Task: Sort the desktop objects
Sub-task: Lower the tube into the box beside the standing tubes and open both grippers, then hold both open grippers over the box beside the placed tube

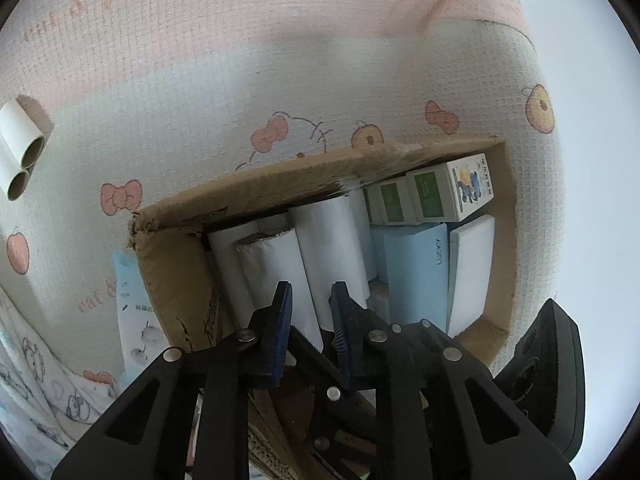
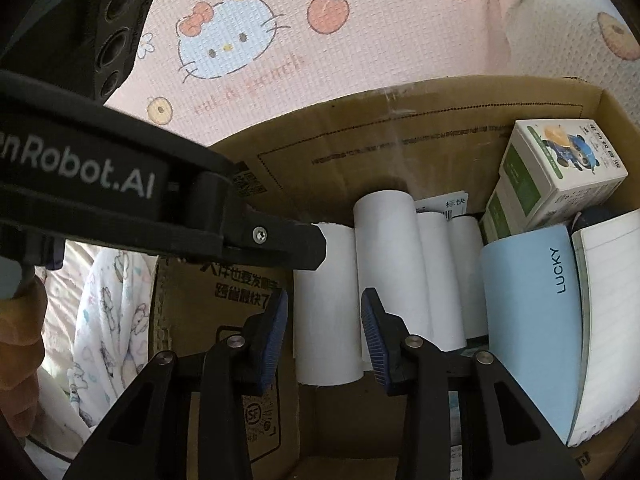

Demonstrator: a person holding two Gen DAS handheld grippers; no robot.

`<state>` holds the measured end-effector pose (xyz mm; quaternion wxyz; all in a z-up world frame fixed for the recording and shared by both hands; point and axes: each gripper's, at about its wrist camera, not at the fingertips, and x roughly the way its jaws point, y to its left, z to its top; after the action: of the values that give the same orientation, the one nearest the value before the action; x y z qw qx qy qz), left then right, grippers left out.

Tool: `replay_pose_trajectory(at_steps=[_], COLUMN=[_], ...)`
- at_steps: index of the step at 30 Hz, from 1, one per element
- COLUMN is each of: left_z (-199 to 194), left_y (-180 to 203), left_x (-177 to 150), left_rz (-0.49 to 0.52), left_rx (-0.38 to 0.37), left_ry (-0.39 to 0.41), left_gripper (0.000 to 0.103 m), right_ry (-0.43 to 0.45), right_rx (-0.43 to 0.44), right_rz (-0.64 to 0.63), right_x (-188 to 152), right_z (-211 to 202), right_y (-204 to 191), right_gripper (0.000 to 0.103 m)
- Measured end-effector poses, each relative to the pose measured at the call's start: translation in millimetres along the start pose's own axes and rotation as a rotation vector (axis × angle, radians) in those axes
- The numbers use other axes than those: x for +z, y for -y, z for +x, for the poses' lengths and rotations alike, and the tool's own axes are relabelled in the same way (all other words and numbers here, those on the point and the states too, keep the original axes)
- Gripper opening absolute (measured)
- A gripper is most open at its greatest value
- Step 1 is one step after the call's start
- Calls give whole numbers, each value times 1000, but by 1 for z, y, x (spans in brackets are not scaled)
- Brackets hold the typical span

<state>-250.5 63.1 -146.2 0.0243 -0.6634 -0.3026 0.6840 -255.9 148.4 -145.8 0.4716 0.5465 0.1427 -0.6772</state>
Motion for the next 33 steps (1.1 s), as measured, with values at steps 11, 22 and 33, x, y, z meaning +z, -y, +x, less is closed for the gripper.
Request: replay_pose_trajectory(at_steps=[11, 22, 33], left_z=[9, 26, -1], left_y=[42, 36, 30], left_x=[-20, -5, 5], left_rz=[322, 320, 329], left_rx=[65, 134, 140], left_ry=[-40, -110, -23], left_gripper=[22, 22, 22], right_ry=[-106, -221, -205], right_rx=[-45, 21, -39], right_rz=[157, 230, 158], right_x=[-24, -29, -13], right_z=[-27, 8, 16], right_y=[13, 19, 10], right_gripper=[36, 36, 35])
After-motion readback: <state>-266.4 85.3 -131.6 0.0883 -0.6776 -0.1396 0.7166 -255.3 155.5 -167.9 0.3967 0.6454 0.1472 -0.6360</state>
